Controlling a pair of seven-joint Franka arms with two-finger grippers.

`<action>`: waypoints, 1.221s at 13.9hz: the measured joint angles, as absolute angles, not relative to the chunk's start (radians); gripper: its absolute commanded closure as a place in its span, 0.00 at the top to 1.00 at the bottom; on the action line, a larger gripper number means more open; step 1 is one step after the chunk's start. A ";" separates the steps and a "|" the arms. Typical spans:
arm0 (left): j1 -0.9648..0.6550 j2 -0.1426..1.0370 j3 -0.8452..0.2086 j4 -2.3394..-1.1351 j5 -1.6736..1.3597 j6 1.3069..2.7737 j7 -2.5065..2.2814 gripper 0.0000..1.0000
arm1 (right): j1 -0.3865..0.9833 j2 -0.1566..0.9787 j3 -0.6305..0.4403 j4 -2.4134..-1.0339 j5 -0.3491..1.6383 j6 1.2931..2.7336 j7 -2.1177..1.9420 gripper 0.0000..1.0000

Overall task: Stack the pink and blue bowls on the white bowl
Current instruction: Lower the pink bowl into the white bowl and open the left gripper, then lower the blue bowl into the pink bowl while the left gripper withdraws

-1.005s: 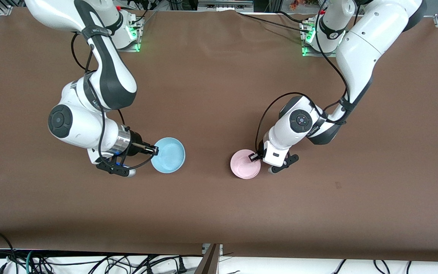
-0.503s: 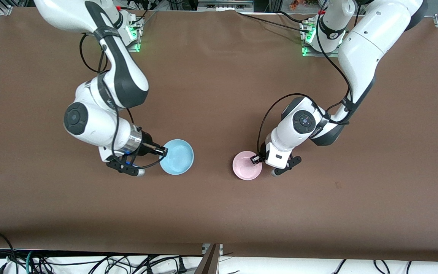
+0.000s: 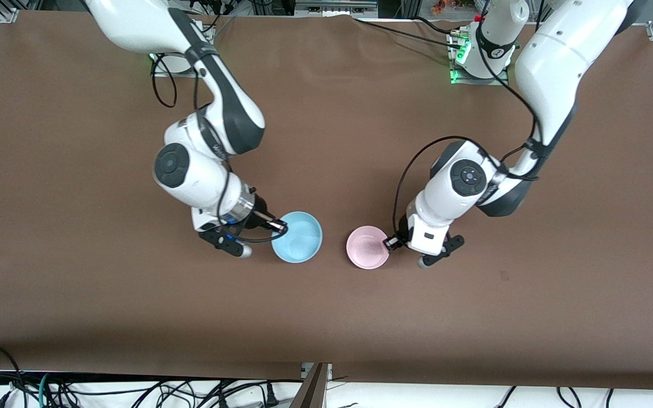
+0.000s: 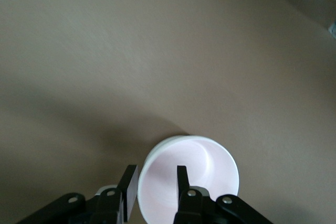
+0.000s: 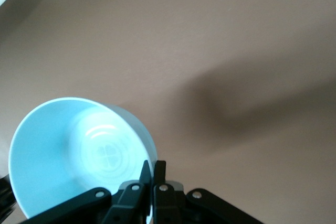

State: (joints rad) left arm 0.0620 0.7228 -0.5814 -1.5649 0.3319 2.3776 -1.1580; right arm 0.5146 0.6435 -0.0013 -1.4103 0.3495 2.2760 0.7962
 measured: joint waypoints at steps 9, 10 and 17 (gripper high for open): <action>0.485 0.552 -0.654 -1.242 0.106 1.760 -0.481 0.46 | 0.674 0.776 -0.002 -1.410 0.263 2.586 0.945 0.00; 0.551 0.538 -0.655 -1.242 0.087 1.740 -0.392 0.46 | 0.689 0.790 -0.002 -1.405 0.262 2.610 0.945 0.00; 0.683 0.519 -0.671 -1.245 0.278 1.704 -0.171 0.47 | 0.762 0.922 -0.043 -1.284 0.219 2.701 0.945 0.00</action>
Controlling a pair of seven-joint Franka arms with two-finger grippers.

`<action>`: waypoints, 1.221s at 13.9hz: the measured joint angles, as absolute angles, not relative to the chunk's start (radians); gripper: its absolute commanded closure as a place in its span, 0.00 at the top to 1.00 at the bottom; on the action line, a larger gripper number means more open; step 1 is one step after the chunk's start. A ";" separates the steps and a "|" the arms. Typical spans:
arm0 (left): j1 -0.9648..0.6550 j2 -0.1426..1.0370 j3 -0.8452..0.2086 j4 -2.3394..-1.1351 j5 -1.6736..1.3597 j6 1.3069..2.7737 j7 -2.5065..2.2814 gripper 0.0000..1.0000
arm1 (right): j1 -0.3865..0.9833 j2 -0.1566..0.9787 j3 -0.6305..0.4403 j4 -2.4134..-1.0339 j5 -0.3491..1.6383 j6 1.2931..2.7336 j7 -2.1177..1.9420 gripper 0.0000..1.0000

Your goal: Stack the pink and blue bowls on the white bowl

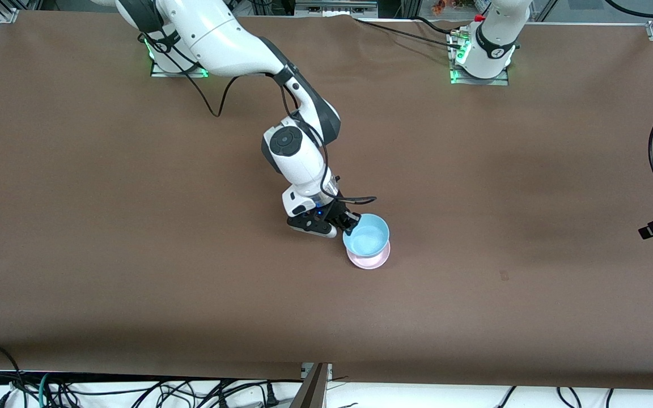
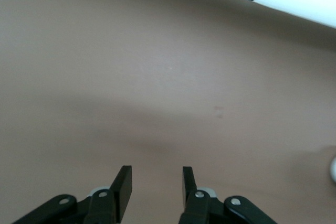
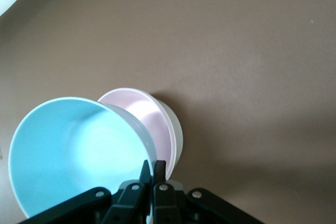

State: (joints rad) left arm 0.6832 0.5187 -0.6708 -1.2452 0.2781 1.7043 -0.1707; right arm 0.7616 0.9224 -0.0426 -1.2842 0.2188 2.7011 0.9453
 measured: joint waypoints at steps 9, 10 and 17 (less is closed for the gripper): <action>0.455 0.463 -0.687 -1.245 0.411 1.571 -0.188 1.00 | 0.778 0.955 -0.044 -1.269 0.214 2.720 0.945 1.00; 0.446 0.453 -0.697 -1.245 0.411 1.570 -0.229 1.00 | 0.778 0.955 -0.044 -1.269 0.214 2.720 0.945 1.00; 0.433 0.429 -0.724 -1.204 0.411 1.570 -0.406 1.00 | 0.775 0.940 -0.105 -1.229 0.147 2.551 0.915 1.00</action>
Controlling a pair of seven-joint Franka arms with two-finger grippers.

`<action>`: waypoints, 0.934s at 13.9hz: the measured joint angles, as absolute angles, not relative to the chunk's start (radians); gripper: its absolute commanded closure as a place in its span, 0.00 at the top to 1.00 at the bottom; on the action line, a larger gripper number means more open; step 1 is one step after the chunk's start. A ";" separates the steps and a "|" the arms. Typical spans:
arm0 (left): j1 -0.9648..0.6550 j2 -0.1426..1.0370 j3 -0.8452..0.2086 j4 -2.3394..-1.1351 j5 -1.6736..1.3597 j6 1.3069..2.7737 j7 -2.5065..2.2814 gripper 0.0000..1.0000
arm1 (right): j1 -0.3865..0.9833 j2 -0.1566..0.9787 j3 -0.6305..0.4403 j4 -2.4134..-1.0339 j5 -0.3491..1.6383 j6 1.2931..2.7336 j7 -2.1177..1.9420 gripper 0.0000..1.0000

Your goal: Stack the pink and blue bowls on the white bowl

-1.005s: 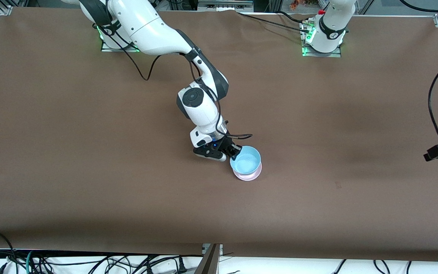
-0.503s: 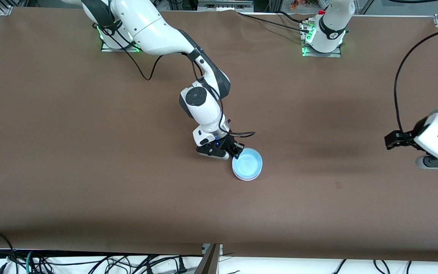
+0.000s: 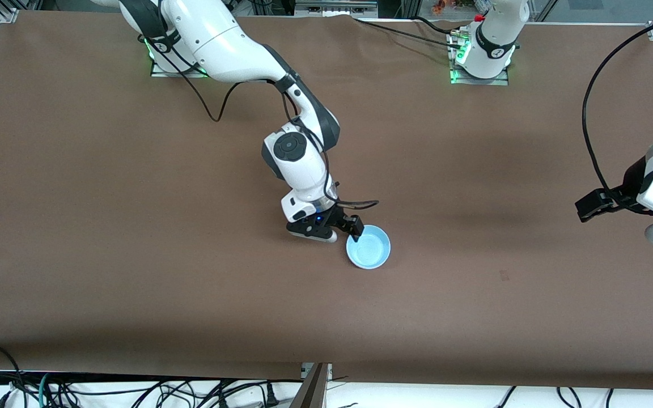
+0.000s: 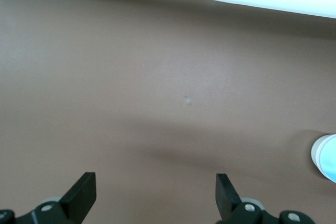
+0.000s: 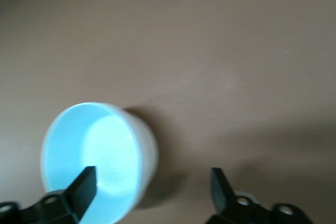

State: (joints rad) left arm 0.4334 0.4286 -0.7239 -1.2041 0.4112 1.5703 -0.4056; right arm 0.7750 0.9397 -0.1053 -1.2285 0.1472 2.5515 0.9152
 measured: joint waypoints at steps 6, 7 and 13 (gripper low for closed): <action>0.375 0.437 -0.677 -1.172 0.390 1.540 -0.418 1.00 | 0.685 0.798 -0.163 -1.187 0.121 2.084 0.504 1.00; 0.345 0.430 -0.610 -1.156 0.345 1.529 -0.417 1.00 | 0.660 0.765 -0.175 -1.186 0.119 2.012 0.436 1.00; -0.018 0.224 -0.022 -1.213 0.062 1.480 -0.247 1.00 | 0.610 0.558 -0.382 -1.182 0.118 1.617 -0.012 1.00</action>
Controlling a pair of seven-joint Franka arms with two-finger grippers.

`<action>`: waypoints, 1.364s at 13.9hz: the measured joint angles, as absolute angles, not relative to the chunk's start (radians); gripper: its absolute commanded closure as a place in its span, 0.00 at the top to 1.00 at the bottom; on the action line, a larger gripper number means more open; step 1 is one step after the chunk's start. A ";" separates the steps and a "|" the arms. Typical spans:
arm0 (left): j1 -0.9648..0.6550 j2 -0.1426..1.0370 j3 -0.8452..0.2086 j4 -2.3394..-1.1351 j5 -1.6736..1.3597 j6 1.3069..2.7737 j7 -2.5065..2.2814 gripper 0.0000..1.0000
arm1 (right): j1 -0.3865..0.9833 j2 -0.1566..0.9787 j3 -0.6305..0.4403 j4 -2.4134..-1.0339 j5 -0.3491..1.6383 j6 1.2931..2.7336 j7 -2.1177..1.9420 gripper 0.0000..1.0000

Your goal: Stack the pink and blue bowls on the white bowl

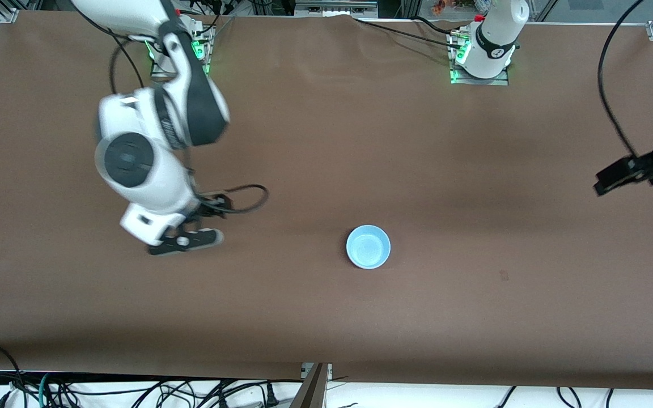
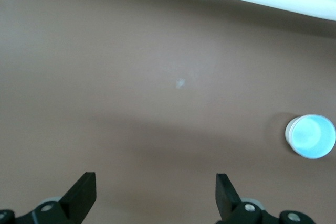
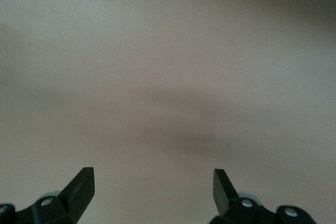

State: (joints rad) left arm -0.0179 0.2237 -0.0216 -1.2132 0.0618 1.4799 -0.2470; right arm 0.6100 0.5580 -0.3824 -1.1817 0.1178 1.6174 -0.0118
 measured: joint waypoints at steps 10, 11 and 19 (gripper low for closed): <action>-0.206 -0.016 0.192 -1.525 -0.017 1.596 -0.213 1.00 | 0.260 0.261 -0.208 -1.224 0.041 1.302 -0.095 1.00; -0.209 -0.016 0.192 -1.525 -0.017 1.597 -0.213 1.00 | 0.212 0.227 -0.163 -1.240 0.004 1.297 -0.100 1.00; -0.223 0.000 0.190 -1.527 -0.017 1.604 -0.074 1.00 | 0.093 0.085 0.008 -1.440 -0.088 1.311 -0.062 1.00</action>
State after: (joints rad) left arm -0.2228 -0.0003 0.1896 -1.5270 -0.0168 1.6043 -0.0736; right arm 0.0932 0.0849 0.0081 -1.4398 -0.0884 1.3114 -0.0625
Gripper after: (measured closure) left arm 0.000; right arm 0.000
